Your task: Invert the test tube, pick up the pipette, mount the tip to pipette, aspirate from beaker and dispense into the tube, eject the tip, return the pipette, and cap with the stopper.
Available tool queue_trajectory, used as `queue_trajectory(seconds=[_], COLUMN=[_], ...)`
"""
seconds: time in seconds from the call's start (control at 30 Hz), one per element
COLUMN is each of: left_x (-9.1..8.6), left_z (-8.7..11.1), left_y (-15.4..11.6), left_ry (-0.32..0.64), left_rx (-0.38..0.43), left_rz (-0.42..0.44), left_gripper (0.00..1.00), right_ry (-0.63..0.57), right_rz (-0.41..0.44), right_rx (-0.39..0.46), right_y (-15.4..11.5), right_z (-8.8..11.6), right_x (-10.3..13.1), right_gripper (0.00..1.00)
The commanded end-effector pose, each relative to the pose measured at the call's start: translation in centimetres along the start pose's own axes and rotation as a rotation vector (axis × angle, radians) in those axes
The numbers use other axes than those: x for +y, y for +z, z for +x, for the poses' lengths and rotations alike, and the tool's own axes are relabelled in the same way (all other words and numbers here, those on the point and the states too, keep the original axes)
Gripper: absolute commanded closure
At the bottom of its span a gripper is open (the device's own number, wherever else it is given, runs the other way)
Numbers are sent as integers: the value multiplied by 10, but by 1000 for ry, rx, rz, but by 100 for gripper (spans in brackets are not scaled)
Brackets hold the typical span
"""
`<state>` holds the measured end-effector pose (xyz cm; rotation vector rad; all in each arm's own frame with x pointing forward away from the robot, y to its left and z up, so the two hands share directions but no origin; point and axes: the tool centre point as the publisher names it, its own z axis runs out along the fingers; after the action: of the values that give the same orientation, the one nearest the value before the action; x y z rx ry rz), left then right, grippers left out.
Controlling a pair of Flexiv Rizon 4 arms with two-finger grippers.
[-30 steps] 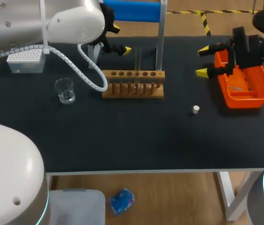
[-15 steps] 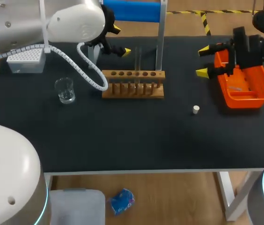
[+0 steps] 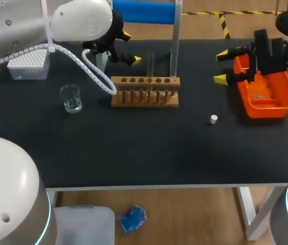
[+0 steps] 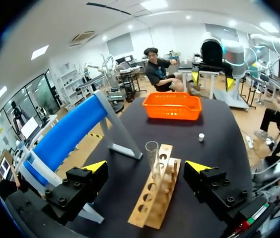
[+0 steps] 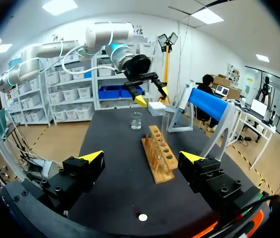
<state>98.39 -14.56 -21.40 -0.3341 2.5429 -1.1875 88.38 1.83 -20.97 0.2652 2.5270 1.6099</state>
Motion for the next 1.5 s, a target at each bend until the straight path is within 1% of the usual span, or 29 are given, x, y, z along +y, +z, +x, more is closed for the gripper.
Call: queue_trajectory(seconds=[0.03,0.13,0.23,0.3,1.07,1.13,1.23,1.5], left_x=[10,15,20,20,20,19,17,12], left_z=[0,6,9,10,10,10,10,13], left_y=[-11,-12,-9,-8,-8,-7,-4,2], left_ry=[-16,-18,-10,-7,-7,-13,-31,-37], left_rx=[512,504,497,486,486,487,456,457], left_rz=[37,99,125,118,118,136,156,151], left_gripper=[0,0,0,0,0,0,0,0], right_ry=[0,0,0,0,0,0,0,0], right_rz=[2,2,2,2,2,2,2,2], right_rx=[-1,-1,-1,-1,-1,-1,-1,-1], right_y=[0,0,0,0,0,0,0,0], right_z=[1,1,1,1,1,1,1,1], right_x=[0,0,0,0,0,0,0,0], right_gripper=[0,0,0,0,0,0,0,0])
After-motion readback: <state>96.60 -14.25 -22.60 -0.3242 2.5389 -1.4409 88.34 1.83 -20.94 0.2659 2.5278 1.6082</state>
